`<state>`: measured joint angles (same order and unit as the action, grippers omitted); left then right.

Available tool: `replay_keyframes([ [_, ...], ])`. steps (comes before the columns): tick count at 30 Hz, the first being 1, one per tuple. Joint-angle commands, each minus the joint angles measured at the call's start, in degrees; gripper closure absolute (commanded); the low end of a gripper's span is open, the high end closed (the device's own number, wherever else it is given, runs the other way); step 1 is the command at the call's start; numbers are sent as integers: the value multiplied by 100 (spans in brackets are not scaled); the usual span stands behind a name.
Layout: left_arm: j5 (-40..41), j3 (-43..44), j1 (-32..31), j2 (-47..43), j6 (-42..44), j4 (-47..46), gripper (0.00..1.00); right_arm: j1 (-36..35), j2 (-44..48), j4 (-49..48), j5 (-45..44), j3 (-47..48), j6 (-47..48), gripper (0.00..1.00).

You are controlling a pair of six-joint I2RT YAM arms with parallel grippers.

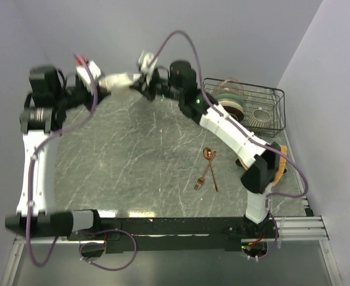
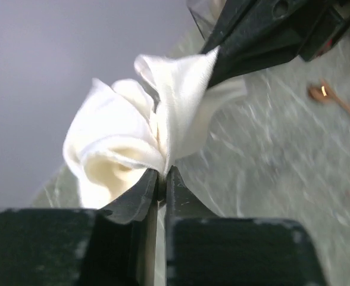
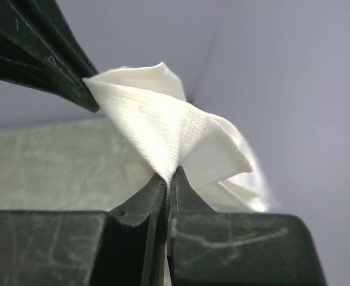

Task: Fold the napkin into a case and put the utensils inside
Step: Flatten out the crumpled napkin at the center of the board.

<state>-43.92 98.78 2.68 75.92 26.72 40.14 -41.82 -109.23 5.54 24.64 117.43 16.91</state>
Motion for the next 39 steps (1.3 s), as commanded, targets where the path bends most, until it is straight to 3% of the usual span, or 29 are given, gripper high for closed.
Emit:
replay_keyframes([
  [1,745,-2058,277,-1025,1667,1420,85,52,1209,455,-66,-2035,1357,99],
  [2,710,-2395,277,-1288,2122,1774,63,-44,1359,683,-65,-2448,1803,91],
  [4,753,-3167,277,-1535,2267,2337,36,-387,1798,1517,-74,-3478,2131,43],
  [5,875,-3355,286,-1745,2207,2410,7,-475,1965,1720,-117,-3785,2254,25],
  [6,911,-3487,286,-1834,2128,2428,2,-572,2298,1896,-152,-4319,2203,13],
  [8,912,-3743,304,-1993,1874,2253,1,-634,2546,1994,-22,-4640,1863,7],
  [12,1069,-3937,304,-1538,1118,1437,1,-441,2172,2529,-4,-4135,1229,11],
  [14,1096,-3885,321,-952,627,1042,6,-125,1811,2653,32,-3773,721,14],
  [17,763,-3507,321,-116,265,934,12,243,846,2996,120,-2852,202,22],
  [21,568,-3312,120,397,368,1005,14,526,315,3436,400,-2514,-91,26],
  [28,2104,-4314,-1381,283,229,188,10,614,-28,3366,330,-2971,-530,24],
  [33,2976,-4710,-1753,502,132,-199,18,614,-151,3348,322,-3384,-601,32],
  [36,3205,-4640,-1806,573,167,-121,42,614,-283,3471,208,-3560,-469,48],
  [37,3240,-4596,-1797,547,176,-33,67,623,-309,3497,181,-3595,-382,51],
  [39,3363,-4491,-1762,442,132,230,85,614,-362,3550,58,-3700,-259,65],
])
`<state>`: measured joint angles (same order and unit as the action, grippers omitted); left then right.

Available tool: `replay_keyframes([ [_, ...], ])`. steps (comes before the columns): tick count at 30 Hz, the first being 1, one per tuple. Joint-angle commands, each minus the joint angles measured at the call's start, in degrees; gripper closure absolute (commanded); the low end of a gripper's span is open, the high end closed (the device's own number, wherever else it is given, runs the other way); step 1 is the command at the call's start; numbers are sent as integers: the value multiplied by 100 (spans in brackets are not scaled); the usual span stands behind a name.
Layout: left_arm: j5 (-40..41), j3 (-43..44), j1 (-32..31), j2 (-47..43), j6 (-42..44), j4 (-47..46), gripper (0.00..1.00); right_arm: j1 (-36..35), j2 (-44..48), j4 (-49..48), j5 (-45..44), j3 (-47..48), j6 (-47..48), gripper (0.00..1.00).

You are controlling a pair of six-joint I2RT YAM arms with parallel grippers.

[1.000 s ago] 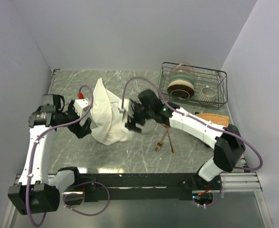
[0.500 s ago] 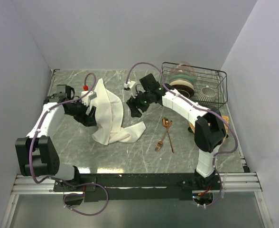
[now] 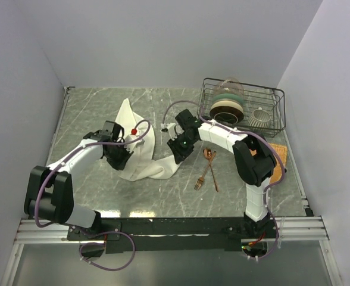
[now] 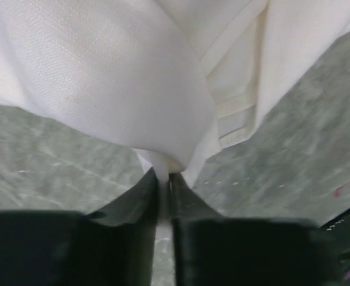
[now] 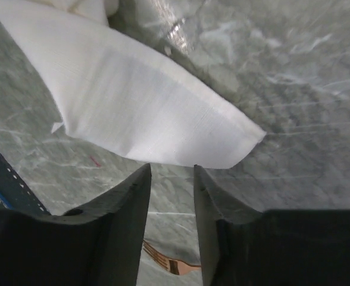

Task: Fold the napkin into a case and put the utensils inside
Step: Flatten out the crumpled napkin at the center of the board.

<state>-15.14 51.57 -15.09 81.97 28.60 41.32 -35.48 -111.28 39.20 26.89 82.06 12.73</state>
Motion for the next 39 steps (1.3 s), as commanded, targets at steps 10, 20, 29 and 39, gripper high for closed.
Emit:
replay_keyframes([
  [10,195,354,2492,-718,997,1747,99,-134,168,553,-62,-674,862,100],
  [20,-524,598,3046,-59,252,2266,54,-187,125,64,1052,923,-471,41],
  [29,-1633,2031,3023,-305,-223,1502,26,-397,-577,-2055,1265,1004,-3240,30],
  [39,-1150,1198,2230,249,-838,746,26,-1003,-1527,-2891,1353,1189,-4910,31],
])
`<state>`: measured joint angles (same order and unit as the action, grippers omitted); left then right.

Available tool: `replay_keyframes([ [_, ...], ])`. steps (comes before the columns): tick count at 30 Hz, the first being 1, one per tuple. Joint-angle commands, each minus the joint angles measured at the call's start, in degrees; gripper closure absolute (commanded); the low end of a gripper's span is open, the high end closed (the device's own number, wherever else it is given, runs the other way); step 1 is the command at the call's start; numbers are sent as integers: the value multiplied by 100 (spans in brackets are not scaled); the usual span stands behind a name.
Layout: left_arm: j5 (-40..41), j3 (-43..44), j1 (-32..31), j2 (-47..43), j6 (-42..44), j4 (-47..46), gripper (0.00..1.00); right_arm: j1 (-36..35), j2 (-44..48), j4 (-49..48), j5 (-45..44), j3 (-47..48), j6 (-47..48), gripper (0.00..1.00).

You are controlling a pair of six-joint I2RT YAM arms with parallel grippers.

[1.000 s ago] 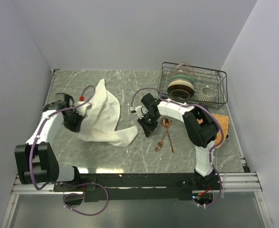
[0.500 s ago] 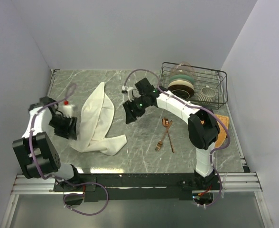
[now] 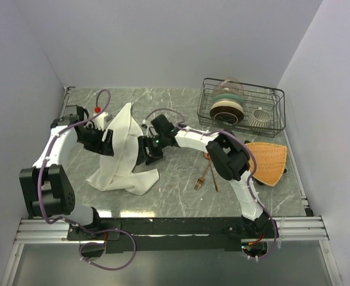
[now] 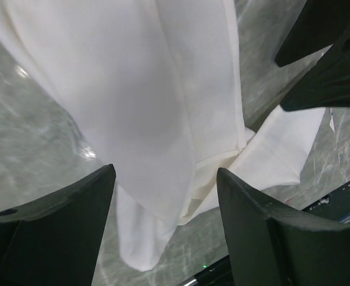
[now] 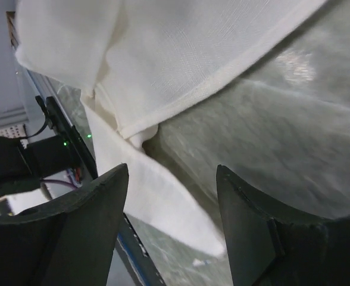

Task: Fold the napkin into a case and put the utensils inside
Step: Flatten out the crumpled napkin at the center of the board.

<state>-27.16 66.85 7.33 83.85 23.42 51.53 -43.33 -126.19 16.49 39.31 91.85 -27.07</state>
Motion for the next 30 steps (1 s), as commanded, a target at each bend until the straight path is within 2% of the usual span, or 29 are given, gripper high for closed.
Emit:
replay_keyframes([
  [1,140,-461,-13,61,-355,-379,26,-246,-115,-673,121,175,-1027,31],
  [11,413,-1025,-39,-18,-619,-828,32,-580,-669,-1631,112,-177,-2767,29],
  [14,466,-1077,-39,-45,-637,-820,35,-571,-863,-1640,24,-63,-2830,31],
  [16,501,-1069,-48,-53,-654,-776,44,-527,-925,-1823,59,-62,-2883,41],
  [17,544,-1069,-30,-62,-672,-741,54,-466,-925,-1851,85,-54,-2883,47],
  [18,597,-1051,-30,-80,-663,-706,61,-422,-873,-1834,94,-36,-2839,62],
  [19,632,-1016,-13,-97,-681,-671,68,-387,-811,-1755,112,-36,-2787,72],
  [20,633,-972,14,-141,-672,-618,83,-273,-732,-1702,156,-45,-2595,81],
  [21,633,-937,83,-150,-637,-452,90,-211,-531,-1658,173,-62,-2462,96],
  [23,694,-797,189,-176,-463,-241,99,-53,-293,-1106,147,-80,-1911,100],
  [25,816,-726,522,-229,-277,120,99,219,128,-423,25,-150,-1453,100],
  [30,1510,-787,1585,-475,540,595,99,834,779,1336,-344,-98,436,100],
])
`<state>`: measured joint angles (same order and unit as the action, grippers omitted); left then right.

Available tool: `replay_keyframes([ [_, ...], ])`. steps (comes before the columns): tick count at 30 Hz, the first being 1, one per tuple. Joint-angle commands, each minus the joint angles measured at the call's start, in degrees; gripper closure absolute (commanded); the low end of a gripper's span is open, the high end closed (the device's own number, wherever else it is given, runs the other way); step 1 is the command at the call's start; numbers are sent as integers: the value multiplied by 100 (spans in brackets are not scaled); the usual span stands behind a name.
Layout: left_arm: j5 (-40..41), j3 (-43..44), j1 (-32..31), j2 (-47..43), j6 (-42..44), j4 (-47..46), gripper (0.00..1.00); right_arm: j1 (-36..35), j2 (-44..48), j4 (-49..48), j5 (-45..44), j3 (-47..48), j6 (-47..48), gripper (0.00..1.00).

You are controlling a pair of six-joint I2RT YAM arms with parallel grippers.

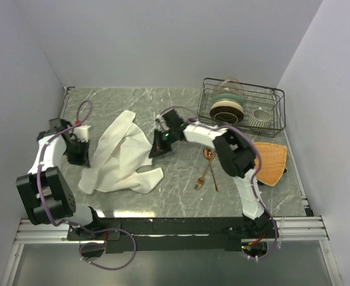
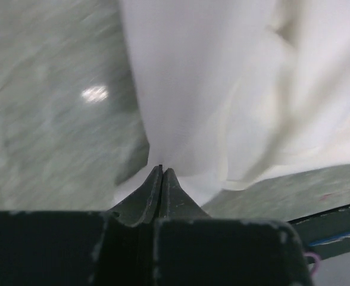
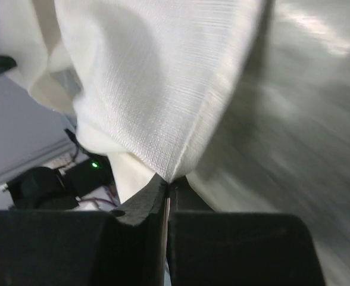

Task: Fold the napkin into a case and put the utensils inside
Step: Flatten out the crumpled napkin at the center of the board.

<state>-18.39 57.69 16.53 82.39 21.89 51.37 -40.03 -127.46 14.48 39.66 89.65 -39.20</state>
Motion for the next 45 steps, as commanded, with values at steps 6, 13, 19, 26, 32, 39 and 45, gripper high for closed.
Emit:
replay_keyframes([
  [6,1461,-118,1185,-452,1160,891,99,540,986,3429,-1354,282,3690,100],
  [13,-500,1024,591,-497,188,-257,33,531,1083,3650,-1857,395,4079,100],
  [19,371,1990,-1503,1336,-1229,-1701,30,619,1021,3598,-1550,440,3929,100],
  [26,652,3352,-2557,2992,-1653,-2008,33,734,1065,3325,-1128,159,3533,100],
  [32,1083,3573,-2875,3599,-1591,-2219,42,742,1013,3289,-934,202,3507,100],
  [39,1505,3907,-2928,4197,-1469,-2132,45,742,995,3289,-793,194,3533,100],
  [45,1672,4180,-2884,4505,-1486,-1913,65,751,1039,3324,-810,132,3612,100],
])
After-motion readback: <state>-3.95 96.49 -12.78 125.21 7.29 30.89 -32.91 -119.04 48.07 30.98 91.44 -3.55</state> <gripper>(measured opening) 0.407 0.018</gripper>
